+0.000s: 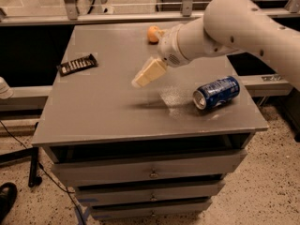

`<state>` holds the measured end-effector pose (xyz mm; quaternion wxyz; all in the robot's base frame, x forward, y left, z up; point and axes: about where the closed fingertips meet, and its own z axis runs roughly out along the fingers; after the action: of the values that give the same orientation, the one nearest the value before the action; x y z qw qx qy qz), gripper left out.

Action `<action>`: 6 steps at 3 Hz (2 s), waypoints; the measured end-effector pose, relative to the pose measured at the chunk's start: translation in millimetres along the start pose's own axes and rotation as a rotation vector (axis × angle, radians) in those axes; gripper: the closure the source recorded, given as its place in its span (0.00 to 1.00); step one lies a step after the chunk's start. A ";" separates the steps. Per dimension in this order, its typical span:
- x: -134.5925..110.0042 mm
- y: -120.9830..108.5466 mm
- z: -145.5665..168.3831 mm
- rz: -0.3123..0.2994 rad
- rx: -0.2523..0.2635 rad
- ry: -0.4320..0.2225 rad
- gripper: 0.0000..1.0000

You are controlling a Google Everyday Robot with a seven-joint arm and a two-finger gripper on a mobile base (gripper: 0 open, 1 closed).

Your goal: Move rxbar chocolate near orange

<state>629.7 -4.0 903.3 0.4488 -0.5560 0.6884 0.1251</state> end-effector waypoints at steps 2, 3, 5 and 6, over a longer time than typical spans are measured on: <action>-46.7 3.0 85.2 0.118 -0.037 -0.182 0.00; -68.6 10.2 123.8 0.174 -0.074 -0.257 0.00; -96.0 32.8 197.2 0.279 -0.160 -0.349 0.00; -100.6 37.7 219.6 0.309 -0.178 -0.347 0.18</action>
Offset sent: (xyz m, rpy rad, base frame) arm 0.0623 0.1376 -0.0200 0.3499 0.0710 0.0318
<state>699.6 222.4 842.9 0.4849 -0.4515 0.6642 0.3461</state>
